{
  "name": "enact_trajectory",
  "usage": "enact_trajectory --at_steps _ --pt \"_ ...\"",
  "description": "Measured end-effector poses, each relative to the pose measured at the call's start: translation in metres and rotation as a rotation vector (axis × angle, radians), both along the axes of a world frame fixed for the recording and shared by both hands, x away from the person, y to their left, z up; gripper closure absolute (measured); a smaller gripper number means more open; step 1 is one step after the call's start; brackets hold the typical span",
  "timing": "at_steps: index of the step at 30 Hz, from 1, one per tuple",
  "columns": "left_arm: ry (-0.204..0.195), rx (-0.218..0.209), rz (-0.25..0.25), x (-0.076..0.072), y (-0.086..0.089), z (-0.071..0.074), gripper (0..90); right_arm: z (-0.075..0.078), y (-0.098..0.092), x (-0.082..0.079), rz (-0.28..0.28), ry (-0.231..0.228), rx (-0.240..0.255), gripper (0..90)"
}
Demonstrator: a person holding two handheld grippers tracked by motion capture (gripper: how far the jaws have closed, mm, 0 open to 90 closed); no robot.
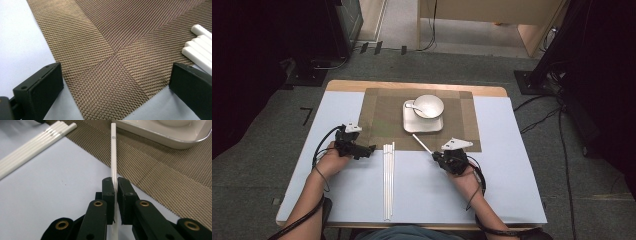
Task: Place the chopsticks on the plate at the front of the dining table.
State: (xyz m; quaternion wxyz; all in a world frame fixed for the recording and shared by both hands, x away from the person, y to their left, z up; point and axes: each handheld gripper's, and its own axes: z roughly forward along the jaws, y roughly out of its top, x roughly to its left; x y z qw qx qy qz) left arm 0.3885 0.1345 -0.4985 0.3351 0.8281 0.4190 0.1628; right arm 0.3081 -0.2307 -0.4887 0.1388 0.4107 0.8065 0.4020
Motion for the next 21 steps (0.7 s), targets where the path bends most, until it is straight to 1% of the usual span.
enact_trajectory --at_steps 1,4,6,8,11,17,20,21 --pt "0.0 0.0 0.0 0.0 0.0 0.0 0.0 0.003 -0.0006 0.0 0.001 -0.004 0.008 85.4" --pt "0.0 0.0 0.0 0.0001 0.0 0.0 0.0 0.0043 -0.0014 0.0005 0.002 -0.006 0.009 85.4" --pt "0.0 0.0 -0.002 0.0002 0.0001 0.0 0.0 0.005 -0.0012 0.0024 0.002 0.01 0.017 85.4" --pt "0.0 0.0 -0.002 0.0002 0.0001 0.0 0.0 0.0047 0.0005 0.0033 0.007 0.015 0.019 85.5" --pt "-0.001 0.0 -0.005 0.0002 0.0004 -0.0001 0.0 0.0054 0.0028 0.0036 0.018 0.016 0.016 85.4" --pt "-0.002 -0.001 -0.007 0.0003 0.0005 -0.0002 0.0 0.0072 0.0036 0.0052 0.023 0.012 0.016 85.4" --pt "-0.003 -0.001 -0.006 0.0002 0.0005 -0.0003 0.0 0.0076 0.0048 0.0063 0.033 0.003 0.005 85.4" --pt "-0.005 -0.003 -0.005 -0.0001 0.0005 -0.0005 0.0 0.0079 0.0062 0.0068 0.042 -0.007 -0.006 85.4"
